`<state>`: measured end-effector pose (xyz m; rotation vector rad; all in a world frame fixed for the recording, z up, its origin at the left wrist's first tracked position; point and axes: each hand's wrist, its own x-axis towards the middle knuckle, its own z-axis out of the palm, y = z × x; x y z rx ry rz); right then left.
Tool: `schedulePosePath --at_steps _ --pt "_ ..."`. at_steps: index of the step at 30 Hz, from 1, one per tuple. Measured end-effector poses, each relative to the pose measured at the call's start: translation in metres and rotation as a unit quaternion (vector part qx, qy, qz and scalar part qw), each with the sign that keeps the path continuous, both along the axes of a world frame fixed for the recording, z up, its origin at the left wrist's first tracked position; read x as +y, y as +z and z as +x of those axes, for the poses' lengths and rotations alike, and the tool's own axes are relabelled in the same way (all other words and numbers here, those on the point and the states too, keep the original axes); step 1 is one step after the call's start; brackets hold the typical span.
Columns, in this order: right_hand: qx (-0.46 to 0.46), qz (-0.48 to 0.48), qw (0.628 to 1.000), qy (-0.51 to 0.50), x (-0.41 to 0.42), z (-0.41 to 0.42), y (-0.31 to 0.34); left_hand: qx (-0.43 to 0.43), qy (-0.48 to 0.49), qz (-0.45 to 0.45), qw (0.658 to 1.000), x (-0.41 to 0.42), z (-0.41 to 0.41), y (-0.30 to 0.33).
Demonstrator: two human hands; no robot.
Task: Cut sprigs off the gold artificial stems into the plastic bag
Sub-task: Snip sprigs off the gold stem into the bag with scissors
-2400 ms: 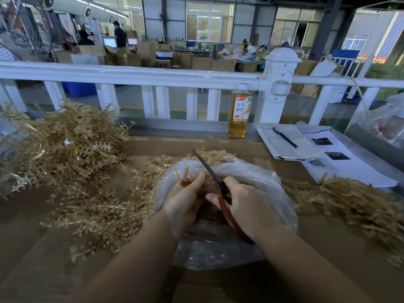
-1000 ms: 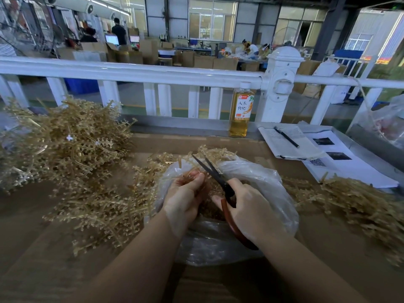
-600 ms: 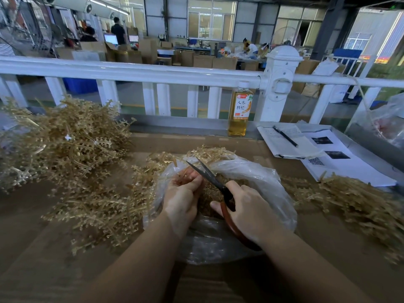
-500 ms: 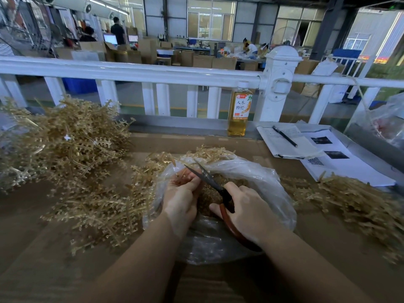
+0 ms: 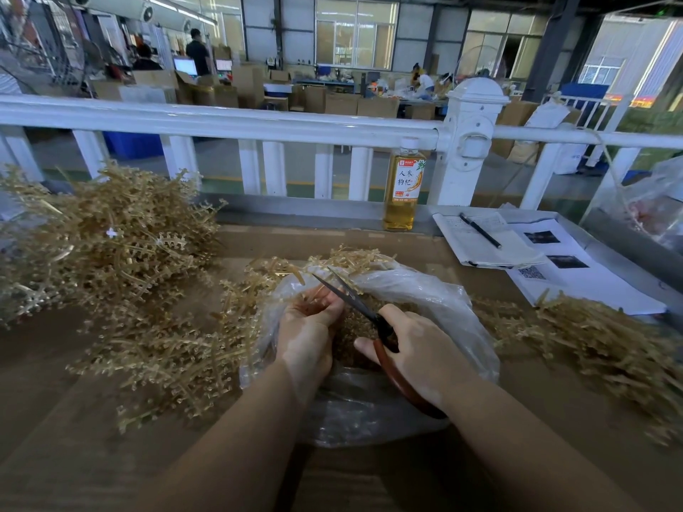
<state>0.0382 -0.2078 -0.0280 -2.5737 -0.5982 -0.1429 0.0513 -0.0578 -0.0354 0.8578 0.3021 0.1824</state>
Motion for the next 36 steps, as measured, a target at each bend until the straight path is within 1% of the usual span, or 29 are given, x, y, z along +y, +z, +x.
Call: schedulePosePath --at_steps 11,15,19,22,27,32,36 --pt "-0.048 -0.016 0.999 -0.016 0.001 -0.002 -0.004 -0.010 -0.022 -0.016 1.000 0.003 0.002 -0.004" --pt "-0.053 -0.017 0.998 -0.016 0.001 -0.004 -0.006 0.003 -0.051 -0.057 0.997 0.008 0.002 -0.003" --pt "-0.070 -0.018 0.997 -0.015 0.001 -0.005 -0.006 0.040 -0.034 -0.096 0.994 0.009 0.005 -0.002" --pt "-0.077 -0.022 0.997 -0.016 0.002 -0.005 -0.007 0.052 -0.037 -0.088 0.994 0.008 0.007 -0.001" --pt "-0.081 -0.008 0.997 -0.018 0.007 0.000 -0.010 0.046 -0.071 -0.054 0.995 0.008 0.005 -0.003" --pt "-0.085 -0.021 0.996 -0.022 0.006 0.002 -0.014 0.045 -0.056 -0.057 0.996 0.008 0.003 -0.002" --pt "-0.102 -0.032 0.994 -0.021 0.004 0.003 -0.016 0.028 -0.054 -0.066 0.996 0.006 0.003 -0.001"
